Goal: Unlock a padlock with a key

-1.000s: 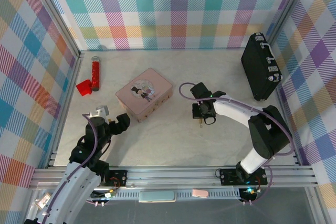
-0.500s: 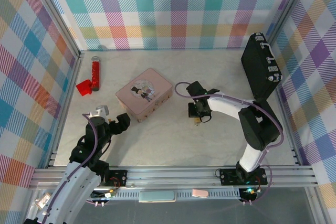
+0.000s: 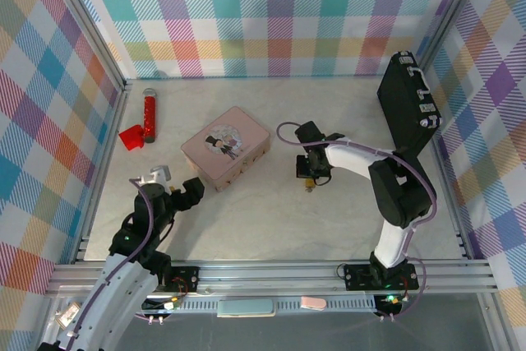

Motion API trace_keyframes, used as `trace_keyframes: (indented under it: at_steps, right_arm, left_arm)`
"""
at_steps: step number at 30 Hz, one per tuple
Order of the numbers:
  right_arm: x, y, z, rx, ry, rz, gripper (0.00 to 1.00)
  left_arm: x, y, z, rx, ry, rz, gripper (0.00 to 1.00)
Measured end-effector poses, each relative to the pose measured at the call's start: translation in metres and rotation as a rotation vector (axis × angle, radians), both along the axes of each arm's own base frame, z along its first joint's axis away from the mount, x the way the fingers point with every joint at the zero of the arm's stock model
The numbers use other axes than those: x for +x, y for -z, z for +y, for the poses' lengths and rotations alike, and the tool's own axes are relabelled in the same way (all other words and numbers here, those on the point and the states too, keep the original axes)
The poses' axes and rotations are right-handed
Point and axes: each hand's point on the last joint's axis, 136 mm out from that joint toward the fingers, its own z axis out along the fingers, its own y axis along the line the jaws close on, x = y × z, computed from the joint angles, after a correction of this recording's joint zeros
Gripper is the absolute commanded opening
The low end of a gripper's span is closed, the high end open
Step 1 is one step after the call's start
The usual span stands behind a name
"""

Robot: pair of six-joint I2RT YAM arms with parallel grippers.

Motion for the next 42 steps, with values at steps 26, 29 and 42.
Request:
trace_keyframes:
  at_steps: [26,29,42]
  right_arm:
    - [0.005,-0.146,-0.029,0.032,-0.043,-0.452,0.74]
    - [0.007,-0.169,-0.041,0.014,-0.039,-0.571,0.93]
    - [0.039,-0.138,-0.158,-0.343,0.252,-0.684,0.99]
  left_arm:
    - [0.036,-0.001,0.031,0.163,-0.187,0.045,1.00]
    - [0.051,-0.021,0.050,0.232,-0.307,0.014,1.00]
    - [0.086,-0.015,0.114,0.582,-0.664,0.029,1.00]
